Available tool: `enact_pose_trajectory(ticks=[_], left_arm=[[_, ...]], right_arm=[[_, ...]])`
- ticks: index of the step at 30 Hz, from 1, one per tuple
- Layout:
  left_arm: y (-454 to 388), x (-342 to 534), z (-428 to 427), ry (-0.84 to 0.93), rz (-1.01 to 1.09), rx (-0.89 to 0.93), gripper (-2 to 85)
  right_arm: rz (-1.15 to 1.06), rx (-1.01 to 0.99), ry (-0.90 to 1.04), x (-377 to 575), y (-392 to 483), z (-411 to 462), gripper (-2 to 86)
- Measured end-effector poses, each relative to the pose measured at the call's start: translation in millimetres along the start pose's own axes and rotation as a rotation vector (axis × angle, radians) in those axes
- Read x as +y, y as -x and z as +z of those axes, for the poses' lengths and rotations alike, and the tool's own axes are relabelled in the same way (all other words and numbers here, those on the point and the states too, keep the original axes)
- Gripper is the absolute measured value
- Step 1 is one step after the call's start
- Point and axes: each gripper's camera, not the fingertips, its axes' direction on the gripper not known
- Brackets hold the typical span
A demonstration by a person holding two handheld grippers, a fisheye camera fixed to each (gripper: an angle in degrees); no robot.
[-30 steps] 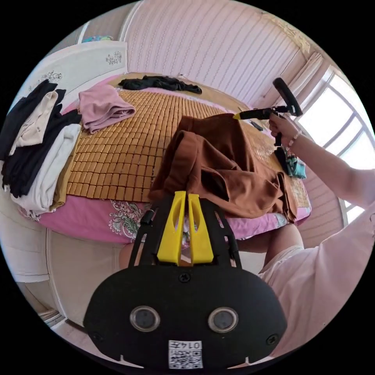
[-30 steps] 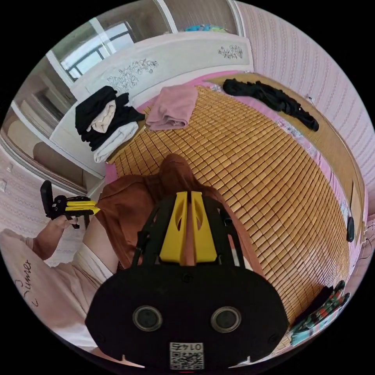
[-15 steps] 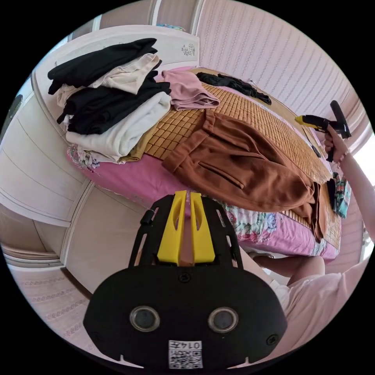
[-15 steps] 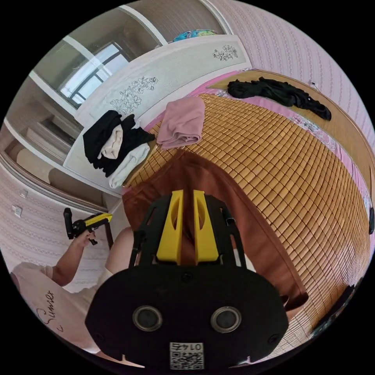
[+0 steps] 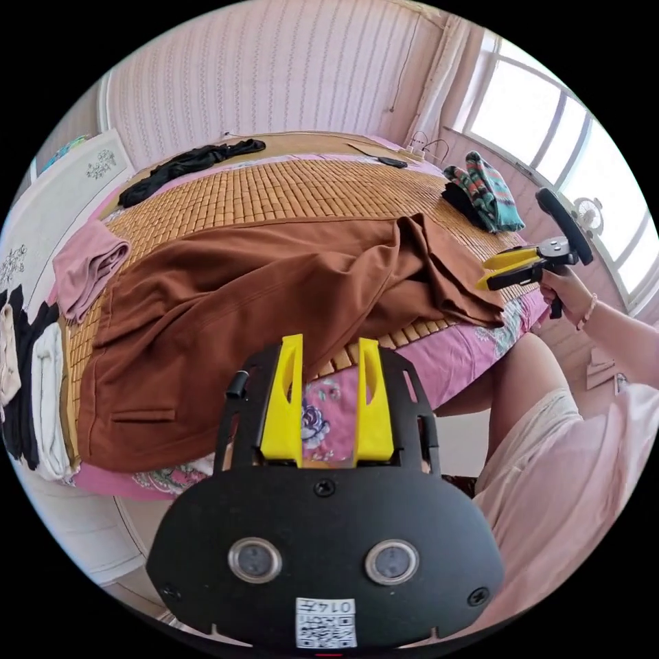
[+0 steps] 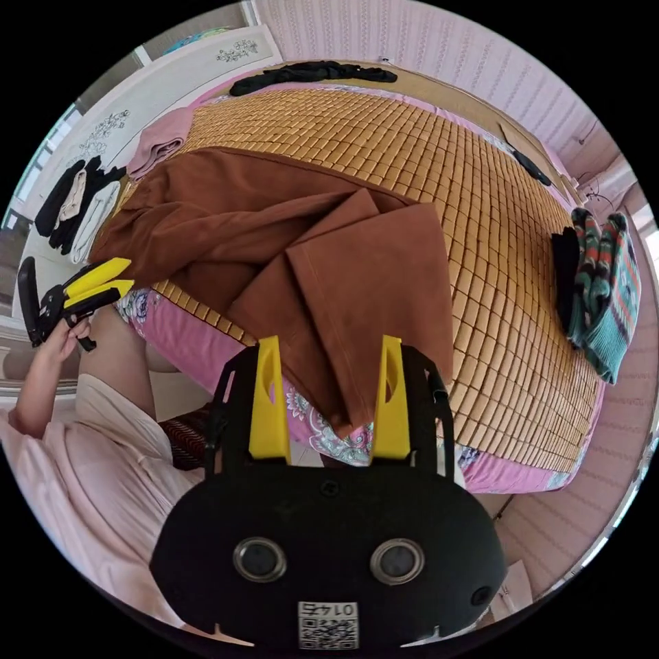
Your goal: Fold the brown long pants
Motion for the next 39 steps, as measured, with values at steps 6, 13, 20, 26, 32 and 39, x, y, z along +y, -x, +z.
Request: enact_pose_trajectory(ticks=[6, 13, 20, 26, 32, 39], left_arm=[[6, -18, 52, 0.174, 0.032, -0.043, 9.0], [-2, -16, 34, 0.179, 0.099, -0.064, -0.6], [-1, 6, -36, 0.090, 0.178, 0.000, -0.9], [-4, 36, -49, 0.121, 0.234, 0.031, -0.8], [-11, 43, -31, 0.173, 0.152, 0.027, -0.7], [-14, 41, -31, 0.188, 0.128, 0.038, -0.7]], right_arm=[[0.367, -0.262, -0.145, 42, -71, 26, 3.0], [0.204, -0.295, -0.224, 65, -113, -12, 0.8], [0.421, -0.291, -0.510, 72, -251, -115, 0.6], [0.662, -0.288, -0.590, 105, -332, -129, 1.0], [0.278, -0.258, -0.239, 118, -214, -50, 5.5], [0.396, -0.309, -0.135, 162, -185, 11, 9.5]])
